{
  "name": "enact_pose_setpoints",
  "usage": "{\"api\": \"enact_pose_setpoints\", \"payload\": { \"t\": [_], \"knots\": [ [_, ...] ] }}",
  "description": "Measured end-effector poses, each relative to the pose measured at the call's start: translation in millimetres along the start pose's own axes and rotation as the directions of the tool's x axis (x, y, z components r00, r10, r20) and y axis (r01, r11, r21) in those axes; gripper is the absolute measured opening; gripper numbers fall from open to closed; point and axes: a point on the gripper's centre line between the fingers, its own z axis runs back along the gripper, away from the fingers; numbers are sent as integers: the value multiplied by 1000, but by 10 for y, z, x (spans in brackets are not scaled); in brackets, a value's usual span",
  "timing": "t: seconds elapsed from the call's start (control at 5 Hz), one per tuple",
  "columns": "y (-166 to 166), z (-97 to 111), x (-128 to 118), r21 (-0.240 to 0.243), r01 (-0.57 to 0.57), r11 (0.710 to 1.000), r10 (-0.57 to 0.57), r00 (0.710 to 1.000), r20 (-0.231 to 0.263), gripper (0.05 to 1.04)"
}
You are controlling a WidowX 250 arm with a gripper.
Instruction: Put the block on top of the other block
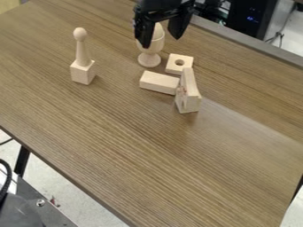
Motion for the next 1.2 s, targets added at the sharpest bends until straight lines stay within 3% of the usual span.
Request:
{"api": "enact_pose_setpoints", "payload": {
  "t": [0.4,0.6,0.8,1.2],
  "knots": [
    [-14,-84,-61,-29,-256,966,256,966,-28,999],
    [3,-157,-112,-37,-346,937,343,936,-80,999],
    [42,-203,-113,-22,-384,923,380,919,-106,999],
    [124,-440,-149,22,-370,929,369,921,-126,999]
  ]
}}
